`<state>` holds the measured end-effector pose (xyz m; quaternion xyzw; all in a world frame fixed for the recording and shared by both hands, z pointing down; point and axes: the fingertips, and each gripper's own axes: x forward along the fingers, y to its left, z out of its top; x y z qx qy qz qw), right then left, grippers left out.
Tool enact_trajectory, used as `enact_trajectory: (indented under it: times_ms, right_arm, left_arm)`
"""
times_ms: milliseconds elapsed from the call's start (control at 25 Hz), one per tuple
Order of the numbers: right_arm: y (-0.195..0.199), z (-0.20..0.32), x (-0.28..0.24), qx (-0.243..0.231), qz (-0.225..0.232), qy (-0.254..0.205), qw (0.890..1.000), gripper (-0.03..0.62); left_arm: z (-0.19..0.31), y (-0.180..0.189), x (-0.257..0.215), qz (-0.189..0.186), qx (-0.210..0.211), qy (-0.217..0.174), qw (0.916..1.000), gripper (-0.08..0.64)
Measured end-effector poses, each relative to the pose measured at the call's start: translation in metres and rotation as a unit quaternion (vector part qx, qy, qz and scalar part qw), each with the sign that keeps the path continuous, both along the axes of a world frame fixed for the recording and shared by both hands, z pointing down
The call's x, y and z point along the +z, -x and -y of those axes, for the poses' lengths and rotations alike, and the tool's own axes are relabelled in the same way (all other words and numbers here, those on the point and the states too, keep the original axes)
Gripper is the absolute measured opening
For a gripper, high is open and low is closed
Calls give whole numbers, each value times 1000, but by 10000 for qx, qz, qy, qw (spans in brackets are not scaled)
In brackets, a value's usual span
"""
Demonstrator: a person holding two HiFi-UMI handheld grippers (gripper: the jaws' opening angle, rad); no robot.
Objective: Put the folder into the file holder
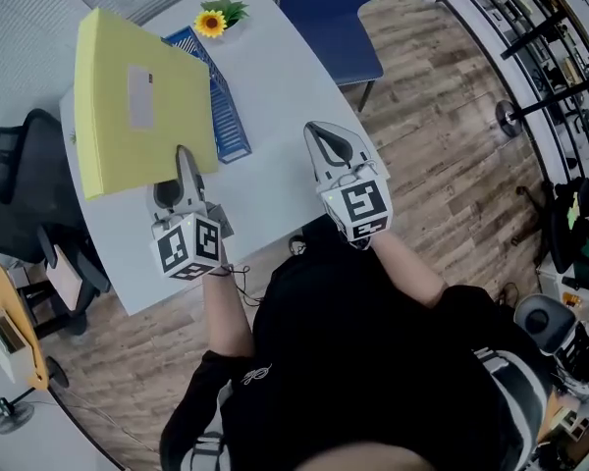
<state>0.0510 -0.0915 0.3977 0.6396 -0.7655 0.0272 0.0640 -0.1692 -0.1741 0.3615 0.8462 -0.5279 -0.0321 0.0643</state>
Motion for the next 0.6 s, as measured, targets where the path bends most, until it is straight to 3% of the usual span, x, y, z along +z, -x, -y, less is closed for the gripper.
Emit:
enact_trajectory:
  times_ms: [600]
  right_arm:
    - [-5,55,3,-498,-45,118,9987,5]
  left_arm:
    - [23,-7,-10,-45,-166,-46,9998,160]
